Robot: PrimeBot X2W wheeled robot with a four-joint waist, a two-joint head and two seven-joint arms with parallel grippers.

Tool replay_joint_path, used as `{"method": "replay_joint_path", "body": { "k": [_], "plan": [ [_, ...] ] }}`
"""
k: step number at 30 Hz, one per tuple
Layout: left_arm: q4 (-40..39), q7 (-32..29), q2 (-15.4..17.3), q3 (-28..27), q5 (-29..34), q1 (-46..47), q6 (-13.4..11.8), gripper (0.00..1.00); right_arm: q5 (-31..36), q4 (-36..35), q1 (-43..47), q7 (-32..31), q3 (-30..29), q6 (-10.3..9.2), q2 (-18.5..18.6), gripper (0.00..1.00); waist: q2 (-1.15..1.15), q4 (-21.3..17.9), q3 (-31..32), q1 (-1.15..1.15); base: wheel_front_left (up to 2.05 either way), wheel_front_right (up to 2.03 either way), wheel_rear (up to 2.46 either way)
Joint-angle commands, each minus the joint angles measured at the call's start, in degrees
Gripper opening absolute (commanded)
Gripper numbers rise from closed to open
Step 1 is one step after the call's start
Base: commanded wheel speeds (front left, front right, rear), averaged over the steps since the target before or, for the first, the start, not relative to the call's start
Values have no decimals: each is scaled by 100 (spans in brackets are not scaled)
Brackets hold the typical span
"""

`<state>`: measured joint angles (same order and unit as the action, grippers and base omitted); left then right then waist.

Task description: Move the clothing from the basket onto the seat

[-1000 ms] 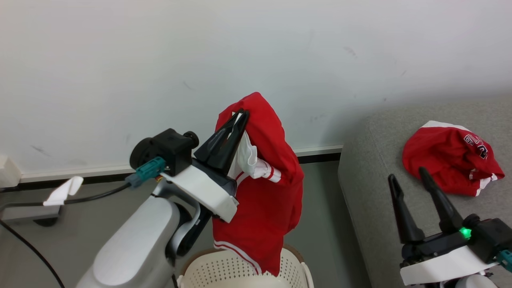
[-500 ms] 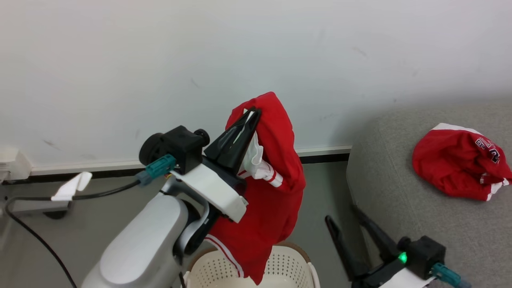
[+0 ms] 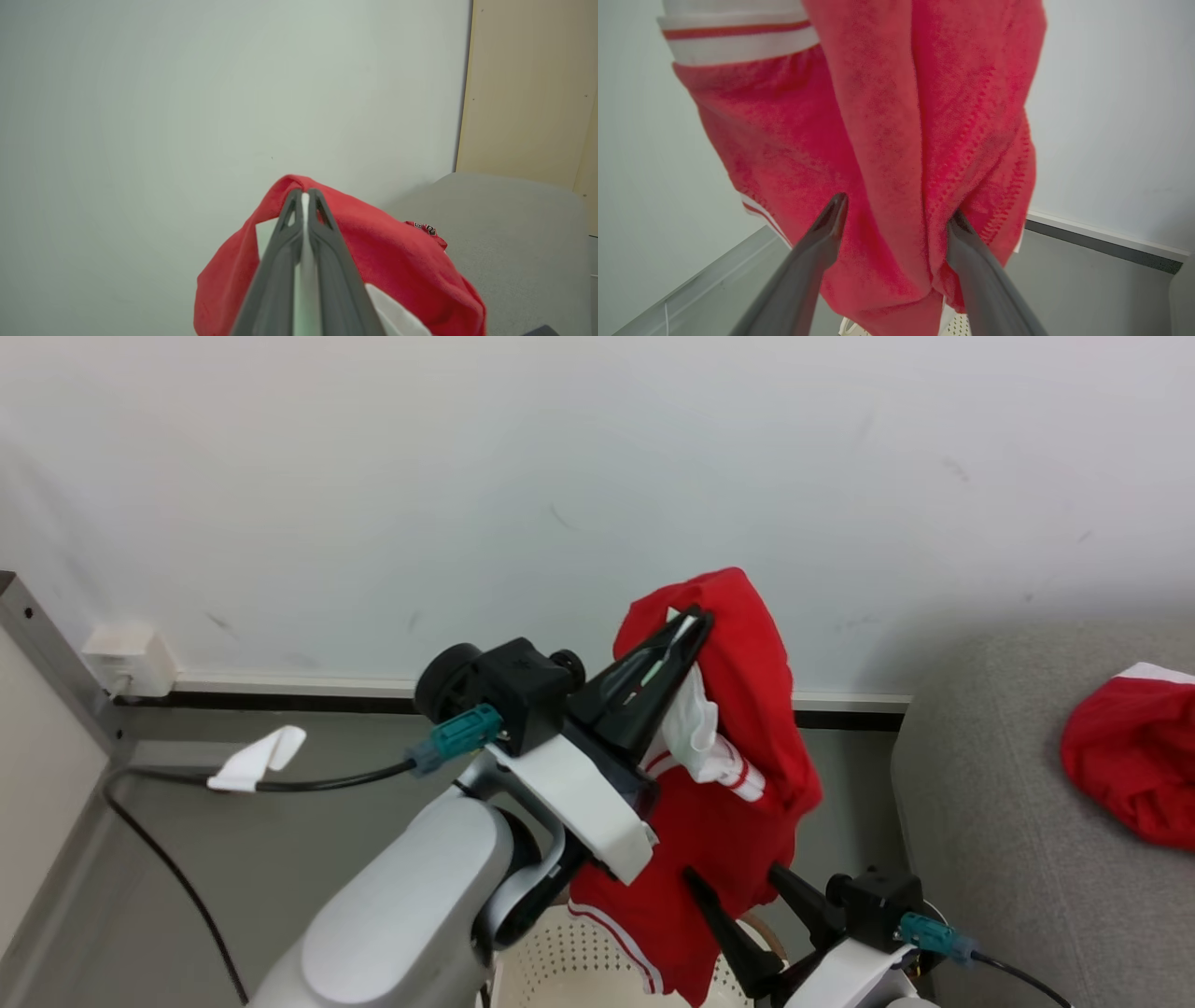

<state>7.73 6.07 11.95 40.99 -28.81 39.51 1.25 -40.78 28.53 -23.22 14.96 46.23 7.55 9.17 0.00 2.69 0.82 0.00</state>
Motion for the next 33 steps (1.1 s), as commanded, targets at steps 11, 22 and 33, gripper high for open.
{"method": "replay_joint_path", "body": {
  "k": [11, 22, 33],
  "plan": [
    [-84, -136, -126, 323, -40, -66, 113, 0, -103, 547, -436, 13, 25, -13, -126, 100, 0, 554, 92, 0, 0, 0, 0],
    [43, -78, -43, 274, -114, -173, 28, 0, -50, 219, -264, 14, -16, -13, -15, 0, 0, 534, 146, 0, 0, 0, 0],
    [332, 29, 171, 209, -268, -464, -35, 0, 204, -370, -117, 15, -758, -13, 326, 0, 0, 138, 163, 0, 0, 0, 0]
  ]
}}
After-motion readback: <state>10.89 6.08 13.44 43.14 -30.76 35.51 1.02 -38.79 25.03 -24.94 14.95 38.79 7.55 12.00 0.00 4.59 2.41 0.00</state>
